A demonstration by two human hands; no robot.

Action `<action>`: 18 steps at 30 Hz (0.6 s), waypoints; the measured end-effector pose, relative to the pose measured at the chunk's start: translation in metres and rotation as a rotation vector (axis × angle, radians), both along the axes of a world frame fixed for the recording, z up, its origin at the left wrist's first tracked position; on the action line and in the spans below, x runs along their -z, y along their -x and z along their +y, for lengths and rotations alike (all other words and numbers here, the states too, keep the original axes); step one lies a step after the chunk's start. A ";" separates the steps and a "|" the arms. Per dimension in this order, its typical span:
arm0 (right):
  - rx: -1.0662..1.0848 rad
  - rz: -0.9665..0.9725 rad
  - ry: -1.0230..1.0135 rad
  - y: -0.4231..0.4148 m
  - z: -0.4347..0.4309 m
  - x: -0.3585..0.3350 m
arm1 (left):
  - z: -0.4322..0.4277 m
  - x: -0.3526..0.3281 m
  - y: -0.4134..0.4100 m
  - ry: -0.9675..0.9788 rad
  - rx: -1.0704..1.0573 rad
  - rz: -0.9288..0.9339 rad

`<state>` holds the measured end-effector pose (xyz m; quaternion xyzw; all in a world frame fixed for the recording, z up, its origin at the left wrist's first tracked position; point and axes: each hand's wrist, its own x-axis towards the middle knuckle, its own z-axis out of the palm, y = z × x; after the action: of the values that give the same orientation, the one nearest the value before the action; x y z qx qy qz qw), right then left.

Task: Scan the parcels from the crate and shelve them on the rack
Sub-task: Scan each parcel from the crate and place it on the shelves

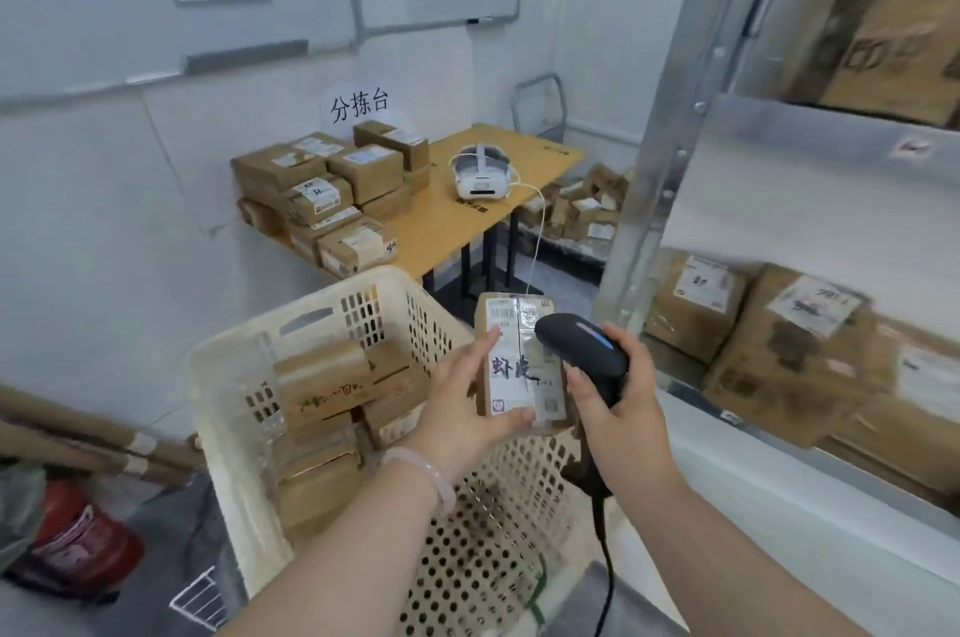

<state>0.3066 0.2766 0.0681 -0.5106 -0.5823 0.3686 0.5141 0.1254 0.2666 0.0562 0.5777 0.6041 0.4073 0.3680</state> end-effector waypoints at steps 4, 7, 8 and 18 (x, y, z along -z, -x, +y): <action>0.079 -0.009 -0.030 -0.044 -0.019 -0.021 | 0.000 -0.016 -0.047 -0.087 0.079 -0.020; 0.152 -0.025 -0.083 -0.079 -0.035 -0.038 | -0.001 -0.032 -0.085 -0.130 0.164 -0.041; 0.181 -0.031 -0.090 -0.091 -0.040 -0.043 | -0.001 -0.037 -0.099 -0.144 0.189 -0.049; 0.459 -0.086 -0.195 -0.240 -0.131 -0.090 | -0.035 -0.068 -0.265 -0.255 0.395 -0.063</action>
<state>0.5463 0.1456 0.1577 -0.5927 -0.5051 0.1621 0.6060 0.3908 0.2313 0.1246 0.7134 0.4112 0.4182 0.3836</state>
